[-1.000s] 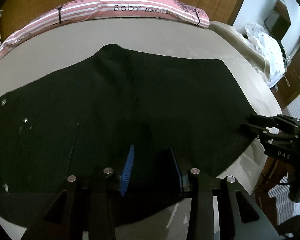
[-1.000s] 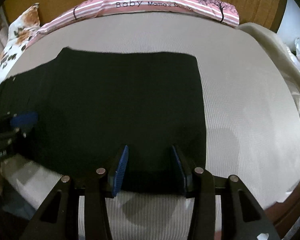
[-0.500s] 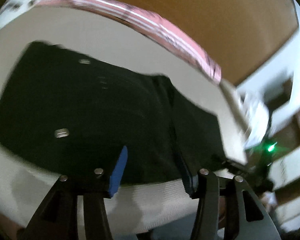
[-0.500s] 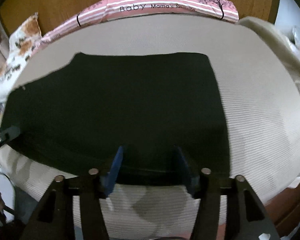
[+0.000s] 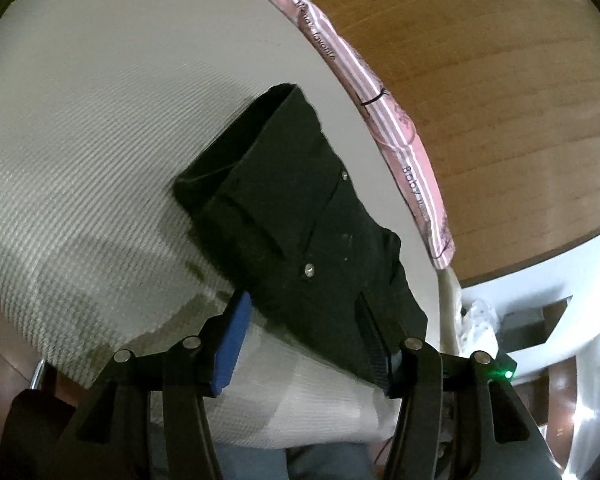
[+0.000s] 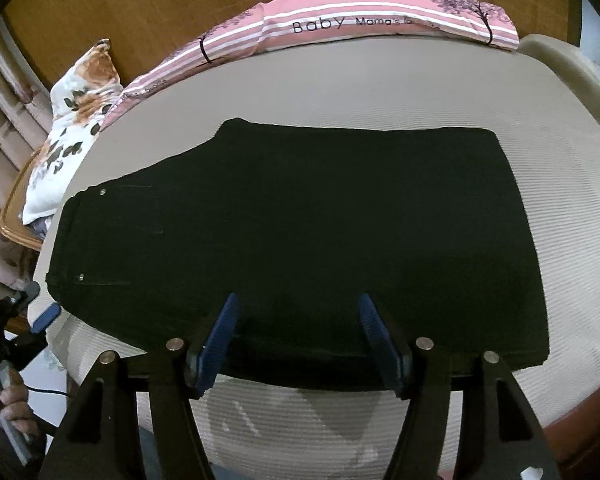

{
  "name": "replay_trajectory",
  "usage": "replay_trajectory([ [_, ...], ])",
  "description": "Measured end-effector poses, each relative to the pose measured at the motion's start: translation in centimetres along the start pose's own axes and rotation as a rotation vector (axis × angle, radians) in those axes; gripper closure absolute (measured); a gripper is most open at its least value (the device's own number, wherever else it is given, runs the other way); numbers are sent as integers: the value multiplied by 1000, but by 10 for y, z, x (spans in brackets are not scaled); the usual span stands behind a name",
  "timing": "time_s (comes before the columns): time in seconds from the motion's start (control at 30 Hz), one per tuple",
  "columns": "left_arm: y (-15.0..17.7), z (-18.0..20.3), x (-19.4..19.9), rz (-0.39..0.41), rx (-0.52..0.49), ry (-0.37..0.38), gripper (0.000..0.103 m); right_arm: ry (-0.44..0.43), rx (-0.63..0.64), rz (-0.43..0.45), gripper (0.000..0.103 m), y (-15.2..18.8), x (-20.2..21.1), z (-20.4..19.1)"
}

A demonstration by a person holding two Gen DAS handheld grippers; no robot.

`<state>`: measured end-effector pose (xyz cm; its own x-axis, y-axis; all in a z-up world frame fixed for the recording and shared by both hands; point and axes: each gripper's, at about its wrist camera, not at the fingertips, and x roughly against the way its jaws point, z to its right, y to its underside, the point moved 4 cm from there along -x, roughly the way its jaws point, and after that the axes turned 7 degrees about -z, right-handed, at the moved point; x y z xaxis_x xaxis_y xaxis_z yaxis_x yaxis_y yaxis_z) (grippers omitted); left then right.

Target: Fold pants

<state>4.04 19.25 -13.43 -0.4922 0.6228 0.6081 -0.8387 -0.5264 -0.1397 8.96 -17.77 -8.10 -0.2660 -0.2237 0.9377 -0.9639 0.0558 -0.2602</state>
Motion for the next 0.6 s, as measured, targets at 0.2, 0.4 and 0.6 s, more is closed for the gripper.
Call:
replay_trajectory([
  [0.2, -8, -20, -2, 17, 65, 5, 48, 8, 11, -10, 41, 0, -2, -6],
  [0.4, -21, -34, -6, 33, 83, 10, 48, 10, 21, -11, 41, -2, -3, -12],
  [0.6, -36, -35, -11, 61, 76, 23, 47, 17, 37, -17, 41, -5, -7, -21],
])
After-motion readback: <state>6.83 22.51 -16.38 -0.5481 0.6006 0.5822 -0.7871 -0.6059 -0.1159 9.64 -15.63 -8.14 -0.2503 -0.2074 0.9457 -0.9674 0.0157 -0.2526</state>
